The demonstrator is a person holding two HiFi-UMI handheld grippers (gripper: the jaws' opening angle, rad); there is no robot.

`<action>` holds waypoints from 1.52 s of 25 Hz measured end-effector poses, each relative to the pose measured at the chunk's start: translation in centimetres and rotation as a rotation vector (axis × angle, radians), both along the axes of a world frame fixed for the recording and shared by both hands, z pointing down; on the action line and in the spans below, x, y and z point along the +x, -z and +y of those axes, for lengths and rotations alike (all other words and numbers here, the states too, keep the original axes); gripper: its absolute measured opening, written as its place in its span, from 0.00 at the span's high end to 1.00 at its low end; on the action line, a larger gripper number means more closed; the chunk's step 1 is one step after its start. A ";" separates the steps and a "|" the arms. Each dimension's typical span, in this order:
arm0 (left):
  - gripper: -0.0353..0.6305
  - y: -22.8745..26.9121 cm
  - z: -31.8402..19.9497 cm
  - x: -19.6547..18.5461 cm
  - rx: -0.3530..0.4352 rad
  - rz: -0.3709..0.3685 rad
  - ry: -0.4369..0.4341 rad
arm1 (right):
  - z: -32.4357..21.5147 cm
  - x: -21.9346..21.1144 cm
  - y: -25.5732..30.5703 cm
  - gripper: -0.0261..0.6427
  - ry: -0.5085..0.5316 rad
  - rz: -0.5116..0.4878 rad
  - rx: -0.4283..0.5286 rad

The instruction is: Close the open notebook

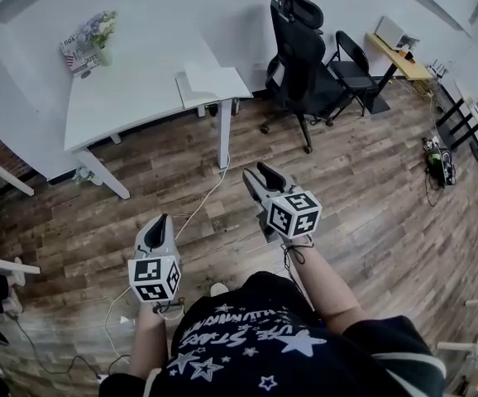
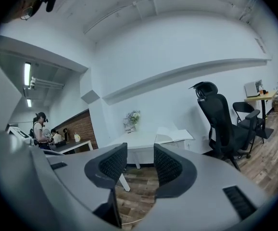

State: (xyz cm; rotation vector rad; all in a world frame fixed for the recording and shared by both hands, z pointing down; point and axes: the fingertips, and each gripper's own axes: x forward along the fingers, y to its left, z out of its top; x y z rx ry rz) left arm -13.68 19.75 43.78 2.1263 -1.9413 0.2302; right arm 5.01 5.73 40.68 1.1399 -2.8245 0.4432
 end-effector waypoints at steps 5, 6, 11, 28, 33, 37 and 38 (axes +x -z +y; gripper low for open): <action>0.92 -0.8 -2.7 -1.8 -0.021 0.022 -0.017 | -2.6 -2.0 -1.3 0.68 -0.016 0.009 -0.049; 0.92 -1.1 -3.2 -2.0 -0.026 0.026 -0.019 | -3.3 -2.2 -1.6 0.68 -0.020 0.013 -0.057; 0.92 -2.0 -6.9 -3.3 -0.042 0.034 0.002 | -8.4 -2.6 -3.2 0.68 -0.042 -0.015 -0.095; 0.92 -3.0 -29.5 -5.2 -0.128 -0.012 0.057 | -32.8 -5.0 -7.2 0.68 0.009 0.027 -0.194; 0.92 -3.1 -34.8 -4.5 -0.148 -0.016 0.046 | -37.8 -4.6 -8.7 0.67 -0.001 0.041 -0.234; 0.92 -4.0 -37.9 -4.0 -0.172 -0.011 0.046 | -40.7 -4.1 -10.6 0.66 -0.010 0.053 -0.281; 0.92 -4.3 -38.5 -3.8 -0.179 -0.011 0.047 | -41.2 -3.9 -11.1 0.65 -0.011 0.055 -0.296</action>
